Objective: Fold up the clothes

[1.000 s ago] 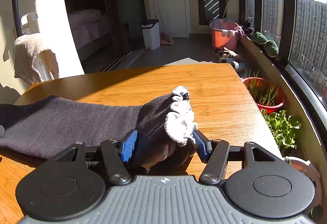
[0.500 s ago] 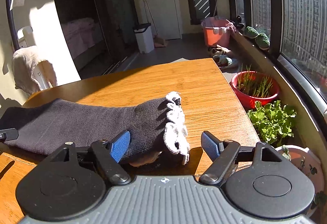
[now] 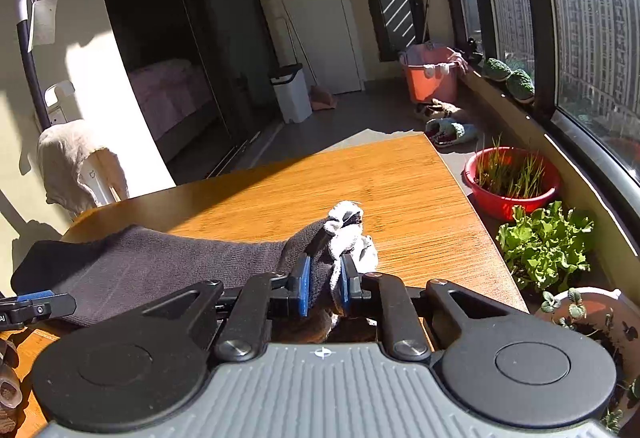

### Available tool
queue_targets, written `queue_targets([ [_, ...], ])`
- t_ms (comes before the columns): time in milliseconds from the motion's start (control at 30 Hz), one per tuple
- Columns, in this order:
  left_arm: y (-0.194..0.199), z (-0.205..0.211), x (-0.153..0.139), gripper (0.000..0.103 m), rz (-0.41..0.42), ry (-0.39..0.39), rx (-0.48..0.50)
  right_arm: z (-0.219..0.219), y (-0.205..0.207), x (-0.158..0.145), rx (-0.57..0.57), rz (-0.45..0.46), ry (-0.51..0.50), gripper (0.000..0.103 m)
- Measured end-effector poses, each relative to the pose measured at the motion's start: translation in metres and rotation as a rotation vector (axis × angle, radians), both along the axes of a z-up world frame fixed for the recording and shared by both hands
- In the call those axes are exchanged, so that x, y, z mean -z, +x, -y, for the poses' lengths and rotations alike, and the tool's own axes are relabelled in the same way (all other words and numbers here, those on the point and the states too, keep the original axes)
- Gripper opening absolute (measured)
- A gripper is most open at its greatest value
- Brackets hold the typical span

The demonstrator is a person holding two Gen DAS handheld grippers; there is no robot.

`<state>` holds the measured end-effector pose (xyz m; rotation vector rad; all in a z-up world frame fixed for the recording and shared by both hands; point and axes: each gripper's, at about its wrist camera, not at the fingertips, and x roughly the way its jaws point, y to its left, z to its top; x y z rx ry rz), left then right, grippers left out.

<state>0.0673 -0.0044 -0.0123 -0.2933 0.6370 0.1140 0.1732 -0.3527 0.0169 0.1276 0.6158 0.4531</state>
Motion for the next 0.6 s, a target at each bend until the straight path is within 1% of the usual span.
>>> queue_targets([
  [67,-0.005,0.002,-0.001,0.103,-0.006,-0.01,-0.003,-0.002,-0.005,-0.01,-0.016,0.025,0.004,0.013],
  [133,-0.012,0.004,-0.003,0.103,-0.014,-0.027,-0.003,0.001,-0.007,-0.014,-0.019,0.022,0.002,0.013],
  [233,-0.023,0.006,-0.004,0.103,-0.015,-0.049,0.015,0.008,-0.005,0.001,0.013,-0.031,-0.054,0.013],
  [300,-0.027,0.007,-0.005,0.103,-0.017,-0.042,0.029,0.021,-0.006,0.014,0.036,-0.065,-0.045,0.017],
  [367,-0.027,0.008,-0.008,0.103,-0.027,-0.03,0.033,0.031,-0.009,0.011,0.062,-0.072,-0.032,0.018],
  [400,-0.027,0.008,-0.01,0.103,-0.025,-0.034,0.033,0.036,-0.011,0.007,0.079,-0.066,-0.031,0.019],
  [467,-0.026,0.009,-0.015,0.103,-0.018,-0.043,0.035,0.042,-0.016,-0.002,0.1,-0.039,-0.032,0.024],
  [533,-0.025,0.017,-0.021,0.103,0.015,-0.049,0.058,0.044,-0.022,-0.01,0.099,-0.011,-0.009,0.029],
  [600,-0.02,0.028,-0.024,0.103,0.038,-0.062,0.09,0.04,-0.026,-0.015,0.08,0.003,0.028,0.03],
])
